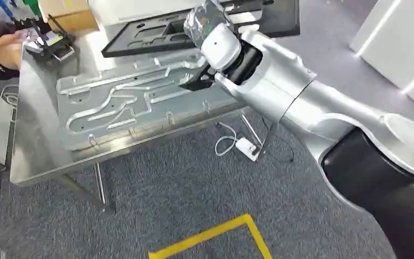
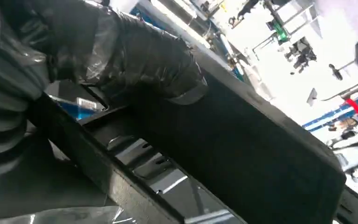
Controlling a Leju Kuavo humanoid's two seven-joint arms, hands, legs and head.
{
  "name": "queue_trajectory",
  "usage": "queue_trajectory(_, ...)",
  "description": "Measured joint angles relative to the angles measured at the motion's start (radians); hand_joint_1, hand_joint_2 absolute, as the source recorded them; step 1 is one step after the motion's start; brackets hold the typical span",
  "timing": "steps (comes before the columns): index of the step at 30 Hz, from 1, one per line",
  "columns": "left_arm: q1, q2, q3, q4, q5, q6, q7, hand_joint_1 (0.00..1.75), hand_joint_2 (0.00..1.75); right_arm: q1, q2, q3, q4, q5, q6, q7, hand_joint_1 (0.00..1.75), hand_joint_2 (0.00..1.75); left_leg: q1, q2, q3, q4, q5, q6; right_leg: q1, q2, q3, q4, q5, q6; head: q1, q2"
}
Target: Take the parts from the cabinet and place them on the table.
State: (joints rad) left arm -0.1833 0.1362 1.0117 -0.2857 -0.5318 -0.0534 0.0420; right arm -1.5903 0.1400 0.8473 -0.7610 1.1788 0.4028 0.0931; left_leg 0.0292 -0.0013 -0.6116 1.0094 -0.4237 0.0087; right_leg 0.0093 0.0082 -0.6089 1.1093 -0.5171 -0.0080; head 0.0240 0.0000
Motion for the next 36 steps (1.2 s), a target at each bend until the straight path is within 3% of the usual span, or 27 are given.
queue_trajectory(2,0.001,0.0,0.0,0.0,0.0,0.0,0.0,0.0,1.75,0.002,-0.001,0.0,0.0,0.0,0.0,-0.001,1.75,1.75,-0.001,0.0,0.007,0.001,-0.009,0.005,-0.006,-0.002,-0.099,0.17,-0.061,0.006,0.0,0.0)
queue_trajectory(3,0.0,0.0,0.0,0.0,0.0,-0.002,0.0,0.0,1.75,0.006,-0.001,0.0,0.0,0.0,0.0,-0.004,1.75,1.75,-0.002,0.0,0.012,0.002,-0.014,0.006,-0.008,-0.003,-0.147,0.24,-0.071,0.007,0.0,0.0)
queue_trajectory(4,0.001,0.0,0.0,0.0,0.003,-0.002,0.0,0.0,1.75,0.01,-0.002,0.0,0.001,0.0,0.001,-0.005,1.75,1.75,-0.001,-0.001,0.017,0.004,-0.02,0.006,-0.01,-0.003,-0.17,0.253,-0.054,0.007,0.001,0.0)
queue_trajectory(5,0.004,0.0,0.0,0.0,0.006,-0.002,0.0,0.0,1.75,0.012,-0.002,0.0,0.002,0.0,0.002,-0.004,1.75,1.75,-0.001,-0.004,0.024,0.005,-0.027,0.005,-0.01,-0.003,-0.167,0.217,-0.012,0.005,0.0,0.0)
queue_trajectory(7,0.006,0.0,0.0,0.0,0.009,-0.002,0.0,0.0,1.75,0.01,-0.002,0.0,0.002,0.0,0.001,-0.004,1.75,1.75,-0.003,-0.007,0.042,0.007,-0.041,0.001,-0.009,-0.003,-0.109,0.046,0.108,-0.007,0.0,0.0)
queue_trajectory(8,0.006,0.0,0.0,0.0,0.009,-0.002,0.0,0.0,1.75,0.01,-0.002,0.0,0.002,0.0,0.002,-0.004,1.75,1.75,-0.003,-0.007,0.049,0.006,-0.049,-0.002,-0.003,-0.002,-0.081,-0.041,0.145,-0.016,0.0,0.0)
queue_trajectory(9,0.007,-0.002,0.0,0.0,0.011,-0.002,0.0,0.0,1.75,0.01,-0.002,0.0,0.002,0.0,0.001,-0.004,1.75,1.75,-0.006,-0.008,0.049,0.003,-0.05,-0.007,0.003,-0.003,-0.065,-0.04,0.137,-0.019,0.0,0.0)
queue_trajectory(12,0.009,-0.002,0.0,0.0,0.017,-0.005,0.003,0.0,1.75,0.01,-0.002,0.001,0.002,0.0,0.001,-0.005,1.75,1.75,-0.002,-0.008,0.051,-0.005,-0.05,-0.022,0.01,-0.001,-0.062,-0.057,0.128,-0.029,0.0,0.0)
queue_trajectory(13,0.009,-0.002,0.0,0.0,0.018,-0.005,0.003,0.0,1.75,0.009,-0.002,0.0,0.002,0.0,0.001,-0.005,1.75,1.75,-0.004,-0.007,0.053,-0.009,-0.054,-0.028,0.001,-0.003,-0.046,-0.082,0.122,-0.036,0.0,0.0)
queue_trajectory(14,0.009,-0.002,0.0,0.0,0.018,-0.006,0.002,0.0,1.75,0.009,0.0,0.001,0.001,0.0,0.0,-0.006,1.75,1.75,0.0,-0.003,0.045,0.009,-0.068,-0.03,-0.004,-0.006,-0.035,-0.098,0.123,-0.036,-0.001,0.0)
queue_trajectory(16,0.009,0.001,0.0,0.0,0.019,-0.006,0.0,0.0,1.75,0.008,-0.001,0.002,0.004,0.0,0.001,-0.006,1.75,1.75,-0.001,-0.003,-0.003,0.119,-0.121,-0.036,-0.005,-0.005,-0.025,-0.107,0.122,-0.043,-0.001,0.0)
queue_trajectory(18,0.009,0.002,0.0,0.0,0.019,-0.006,0.0,0.0,1.75,0.014,-0.001,0.006,0.006,0.0,0.002,-0.007,1.75,1.75,-0.001,-0.003,-0.091,0.275,-0.174,-0.043,-0.003,-0.004,-0.02,-0.105,0.116,-0.047,-0.001,0.0)
queue_trajectory(19,0.009,0.001,0.0,0.0,0.019,-0.006,0.0,0.0,1.75,0.018,-0.001,0.008,0.007,0.0,0.002,-0.007,1.75,1.75,0.0,-0.003,-0.116,0.305,-0.167,-0.044,-0.003,-0.002,-0.018,-0.103,0.113,-0.046,-0.001,0.0)
queue_trajectory(20,0.009,0.001,0.0,0.0,0.019,-0.006,0.0,0.0,1.75,0.02,-0.001,0.008,0.007,0.0,0.002,-0.007,1.75,1.75,0.001,-0.002,-0.115,0.282,-0.135,-0.046,-0.003,-0.001,-0.016,-0.1,0.109,-0.046,-0.001,0.0)
queue_trajectory(22,0.009,0.003,0.0,0.0,0.019,-0.006,0.0,0.0,1.75,0.018,-0.001,0.008,0.008,-0.002,0.002,-0.005,1.75,1.75,0.001,-0.002,-0.055,0.126,-0.03,-0.047,-0.006,-0.001,-0.012,-0.085,0.096,-0.04,-0.001,0.0)
queue_trajectory(23,0.009,0.005,0.0,0.0,0.019,-0.006,0.0,0.0,1.75,0.017,-0.001,0.008,0.008,-0.005,0.002,-0.004,1.75,1.75,0.002,0.0,-0.02,0.034,0.008,-0.046,-0.006,-0.001,-0.012,-0.075,0.087,-0.034,-0.001,0.0)
queue_trajectory(24,0.008,0.004,0.0,0.0,0.019,-0.006,0.0,0.0,1.75,0.015,-0.001,0.008,0.01,-0.007,0.001,-0.003,1.75,1.75,-0.006,0.0,-0.005,0.027,-0.01,-0.044,0.001,0.001,-0.017,-0.069,0.084,-0.029,-0.001,0.0)
queue_trajectory(25,0.008,0.005,0.0,0.0,0.019,-0.006,0.0,0.0,1.75,0.014,-0.002,0.008,0.01,-0.01,0.001,-0.003,1.75,1.75,-0.007,-0.004,-0.004,0.017,-0.013,-0.033,0.0,0.004,-0.023,-0.066,0.085,-0.027,0.0,0.0)
queue_trajectory(27,0.01,0.005,0.0,0.0,0.019,-0.005,0.0,0.0,1.75,0.015,-0.003,0.008,0.011,-0.013,0.001,-0.003,1.75,1.75,-0.009,-0.002,-0.008,0.02,-0.012,-0.028,-0.001,0.007,-0.024,-0.069,0.089,-0.02,-0.001,0.0)
queue_trajectory(29,0.009,0.005,0.0,0.0,0.019,-0.005,-0.001,0.0,1.75,0.014,-0.005,0.007,0.011,-0.017,0.001,0.0,1.75,1.75,0.001,0.009,-0.002,0.011,-0.007,-0.015,0.0,0.007,-0.03,-0.055,0.075,-0.009,-0.001,0.0)
queue_trajectory(31,0.008,0.005,0.0,0.0,0.019,-0.005,-0.002,0.0,1.75,0.011,-0.008,0.006,0.011,-0.018,0.001,0.003,1.75,1.75,-0.001,0.017,0.0,0.01,-0.01,0.0,-0.003,0.002,-0.077,0.052,0.012,0.001,-0.001,0.0)
queue_trajectory(33,0.008,0.004,0.0,0.0,0.019,-0.005,-0.003,0.0,1.75,0.013,-0.009,0.006,0.011,-0.018,0.001,0.003,1.75,1.75,-0.003,0.031,0.001,0.01,-0.012,0.004,-0.007,0.0,-0.16,0.222,-0.054,0.006,0.0,0.0)
queue_trajectory(34,0.008,0.004,-0.001,0.0,0.019,-0.005,-0.003,0.0,1.75,0.015,-0.009,0.005,0.012,-0.018,0.002,0.003,1.75,1.75,-0.003,0.037,0.002,0.01,-0.013,0.005,-0.008,-0.001,-0.183,0.261,-0.058,0.007,-0.001,0.0)
queue_trajectory(35,0.008,0.004,-0.001,0.0,0.019,-0.005,-0.003,0.0,1.75,0.016,-0.012,0.005,0.013,-0.018,0.002,0.004,1.75,1.75,-0.004,0.043,0.004,0.011,-0.014,0.006,-0.009,-0.003,-0.181,0.251,-0.039,0.006,0.0,0.0)
queue_trajectory(36,0.008,0.004,-0.001,0.0,0.019,-0.005,-0.003,0.0,1.75,0.016,-0.013,0.006,0.014,-0.018,0.002,0.004,1.75,1.75,-0.005,0.049,0.007,0.011,-0.016,0.005,-0.009,-0.006,-0.158,0.198,-0.002,0.002,0.0,0.0)
